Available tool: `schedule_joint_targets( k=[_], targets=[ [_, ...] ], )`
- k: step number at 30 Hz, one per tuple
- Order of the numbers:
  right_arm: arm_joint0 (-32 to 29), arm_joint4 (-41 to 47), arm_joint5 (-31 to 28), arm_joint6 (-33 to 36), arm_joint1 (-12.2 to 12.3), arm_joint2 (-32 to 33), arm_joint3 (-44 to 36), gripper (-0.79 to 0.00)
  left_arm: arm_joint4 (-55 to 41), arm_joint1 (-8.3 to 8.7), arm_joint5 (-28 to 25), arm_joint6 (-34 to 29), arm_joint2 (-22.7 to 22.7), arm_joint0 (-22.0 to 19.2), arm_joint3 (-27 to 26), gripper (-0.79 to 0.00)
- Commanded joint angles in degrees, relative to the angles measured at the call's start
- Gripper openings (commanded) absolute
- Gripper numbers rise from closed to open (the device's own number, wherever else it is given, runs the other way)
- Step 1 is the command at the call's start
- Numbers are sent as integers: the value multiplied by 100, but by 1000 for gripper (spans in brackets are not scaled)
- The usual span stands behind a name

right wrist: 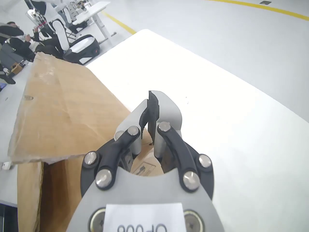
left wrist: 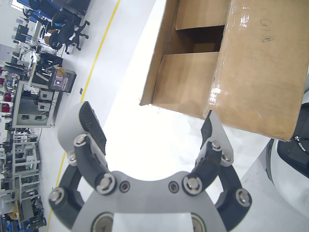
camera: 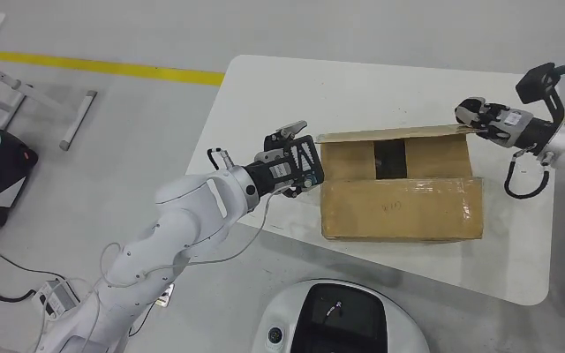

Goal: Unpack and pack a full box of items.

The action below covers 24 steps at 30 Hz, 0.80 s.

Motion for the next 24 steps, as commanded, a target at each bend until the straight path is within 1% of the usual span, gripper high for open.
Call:
schedule_joint_targets(
  k=[1,5,13,21,24],
  targets=[
    [-51,-142,-51,40,20,-13,-85,-785,0,0,0,0,0,0,0,0],
    [-175,-421,-120,94,63,-32,-306,-785,0,0,0,0,0,0,0,0],
    [-361,-894,18,38,178,96,-747,-785,0,0,0,0,0,0,0,0],
    [-517,-731,131,-164,325,497,-1052,-785,0,0,0,0,0,0,0,0],
    [-617,-435,110,-234,363,634,-1216,-785,0,0,0,0,0,0,0,0]
  ],
)
